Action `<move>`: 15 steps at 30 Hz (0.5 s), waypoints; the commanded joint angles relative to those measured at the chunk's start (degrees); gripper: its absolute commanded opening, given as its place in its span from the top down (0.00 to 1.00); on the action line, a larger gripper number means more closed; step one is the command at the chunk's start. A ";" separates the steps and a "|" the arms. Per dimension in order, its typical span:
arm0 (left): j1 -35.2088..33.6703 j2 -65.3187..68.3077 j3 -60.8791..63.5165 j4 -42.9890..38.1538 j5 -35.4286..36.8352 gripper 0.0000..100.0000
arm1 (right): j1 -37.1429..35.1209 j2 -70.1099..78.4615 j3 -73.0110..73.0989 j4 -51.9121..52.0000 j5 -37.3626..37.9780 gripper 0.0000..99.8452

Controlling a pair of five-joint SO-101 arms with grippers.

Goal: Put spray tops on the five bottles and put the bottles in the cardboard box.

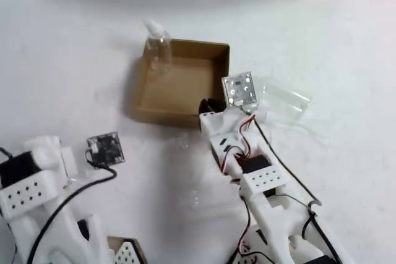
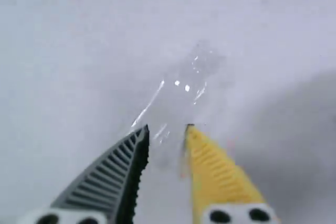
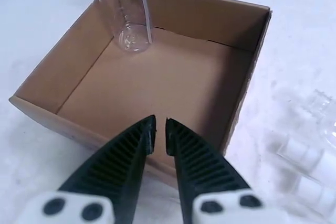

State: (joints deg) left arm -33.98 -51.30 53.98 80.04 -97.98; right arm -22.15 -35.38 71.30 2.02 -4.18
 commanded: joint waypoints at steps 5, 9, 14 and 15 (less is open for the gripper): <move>2.15 11.56 -0.53 1.58 -0.79 0.98 | -0.48 -0.04 -1.67 0.13 0.09 0.98; -0.04 14.29 -0.09 1.49 -1.05 0.98 | -0.48 -0.04 -1.67 -0.04 0.09 0.98; 0.04 20.26 -0.09 -2.20 -0.70 0.98 | -0.48 -0.04 -1.67 -0.04 0.09 0.98; 0.13 22.20 -0.53 -2.99 -0.62 0.98 | -0.48 -0.04 -1.67 -0.04 0.09 0.98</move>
State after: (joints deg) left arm -33.89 -34.51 53.98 80.31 -98.59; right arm -22.15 -35.38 71.30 2.02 -4.18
